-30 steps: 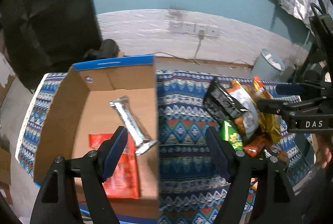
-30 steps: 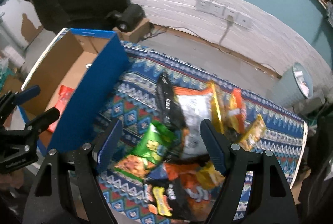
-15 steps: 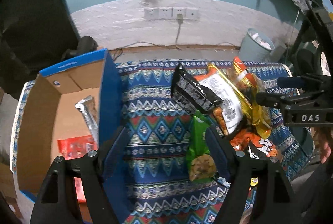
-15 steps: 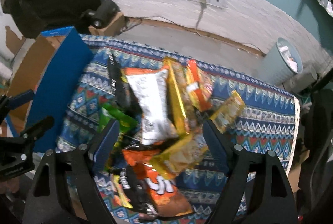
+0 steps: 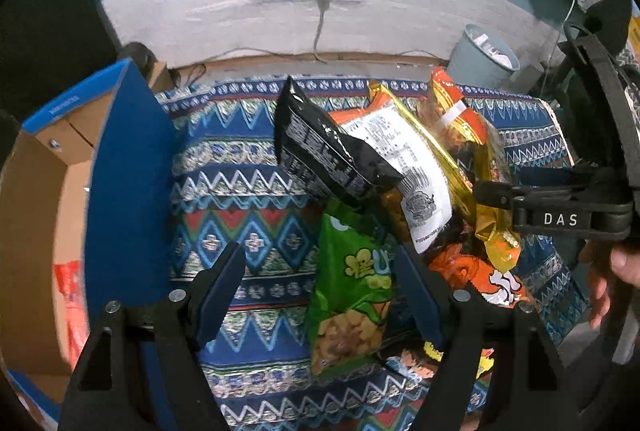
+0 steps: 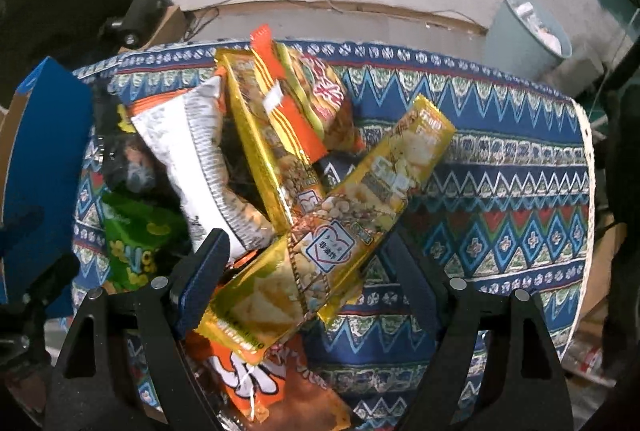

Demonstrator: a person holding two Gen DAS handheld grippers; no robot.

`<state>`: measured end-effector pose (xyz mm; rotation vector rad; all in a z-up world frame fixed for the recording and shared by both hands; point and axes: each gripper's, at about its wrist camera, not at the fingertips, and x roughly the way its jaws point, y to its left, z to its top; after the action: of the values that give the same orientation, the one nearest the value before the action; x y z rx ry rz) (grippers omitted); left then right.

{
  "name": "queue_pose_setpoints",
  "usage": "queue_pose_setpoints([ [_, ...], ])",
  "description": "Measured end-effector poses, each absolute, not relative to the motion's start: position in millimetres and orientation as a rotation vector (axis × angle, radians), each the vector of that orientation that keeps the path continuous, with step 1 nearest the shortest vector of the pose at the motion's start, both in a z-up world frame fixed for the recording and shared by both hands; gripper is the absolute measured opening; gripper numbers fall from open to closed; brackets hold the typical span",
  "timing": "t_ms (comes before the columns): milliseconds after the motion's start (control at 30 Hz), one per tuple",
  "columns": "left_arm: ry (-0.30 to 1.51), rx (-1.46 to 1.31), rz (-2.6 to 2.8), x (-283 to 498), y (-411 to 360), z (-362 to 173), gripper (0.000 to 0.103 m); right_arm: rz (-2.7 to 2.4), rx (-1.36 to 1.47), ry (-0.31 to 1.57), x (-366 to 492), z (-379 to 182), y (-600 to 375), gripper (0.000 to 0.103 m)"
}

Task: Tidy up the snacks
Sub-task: 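Grasp the green bag with the left tool while the right tool grasps a yellow bar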

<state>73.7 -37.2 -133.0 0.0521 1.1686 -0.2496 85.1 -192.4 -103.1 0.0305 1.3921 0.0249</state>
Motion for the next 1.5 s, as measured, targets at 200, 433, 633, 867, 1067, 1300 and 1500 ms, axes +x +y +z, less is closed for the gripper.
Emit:
queue_pose_setpoints([
  [200,1.230,-0.019,-0.271,78,-41,-149,0.078,0.005,0.037,1.417,87,-117,-196,0.081],
  [433,1.269,-0.029,-0.278,78,-49,-162,0.079,0.028,0.063,1.468,87,-137,-200,0.070],
  [633,1.297,0.008,-0.272,81,-58,-176,0.079,0.055,0.034,1.458,77,-136,-211,0.044],
  [867,1.322,0.056,-0.288,80,-73,-192,0.079,0.096,0.003,1.425,58,-125,-232,0.039],
  [1067,1.317,0.094,-0.307,79,-78,-197,0.057,0.104,0.030,1.428,46,-119,-262,0.036],
  [1300,1.274,0.190,-0.304,70,-90,-191,0.045,0.037,-0.014,1.443,46,-129,-281,0.036],
  [1500,1.278,0.158,-0.296,76,-90,-192,0.046,-0.001,-0.064,1.449,51,-153,-280,0.036],
])
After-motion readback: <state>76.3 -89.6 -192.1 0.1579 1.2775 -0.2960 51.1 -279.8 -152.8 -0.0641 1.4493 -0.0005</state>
